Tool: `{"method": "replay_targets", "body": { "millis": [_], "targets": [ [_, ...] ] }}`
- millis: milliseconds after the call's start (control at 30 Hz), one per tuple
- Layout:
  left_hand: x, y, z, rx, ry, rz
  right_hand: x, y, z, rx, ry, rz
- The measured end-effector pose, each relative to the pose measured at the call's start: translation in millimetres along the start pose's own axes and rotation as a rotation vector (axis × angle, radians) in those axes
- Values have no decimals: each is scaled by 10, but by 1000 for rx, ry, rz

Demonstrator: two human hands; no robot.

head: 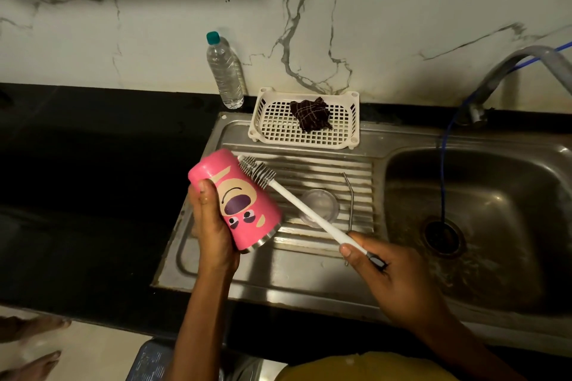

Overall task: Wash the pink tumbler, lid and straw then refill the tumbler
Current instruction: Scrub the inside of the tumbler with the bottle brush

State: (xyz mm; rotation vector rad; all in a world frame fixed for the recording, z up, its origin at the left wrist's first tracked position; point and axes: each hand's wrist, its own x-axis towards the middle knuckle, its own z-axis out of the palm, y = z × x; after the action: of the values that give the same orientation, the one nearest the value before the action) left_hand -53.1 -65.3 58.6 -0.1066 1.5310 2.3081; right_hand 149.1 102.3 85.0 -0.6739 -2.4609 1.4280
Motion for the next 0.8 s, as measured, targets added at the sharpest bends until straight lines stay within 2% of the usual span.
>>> {"method": "replay_targets", "body": {
  "millis": [233, 500, 800],
  "targets": [
    [5, -35, 157, 113, 57, 103, 18, -73, 40, 39, 38, -14],
    [10, -43, 258, 132, 24, 60, -27, -134, -18, -77, 32, -26],
    [16, -50, 237, 208, 58, 115, 67, -54, 63, -5, 57, 4]
  ]
}}
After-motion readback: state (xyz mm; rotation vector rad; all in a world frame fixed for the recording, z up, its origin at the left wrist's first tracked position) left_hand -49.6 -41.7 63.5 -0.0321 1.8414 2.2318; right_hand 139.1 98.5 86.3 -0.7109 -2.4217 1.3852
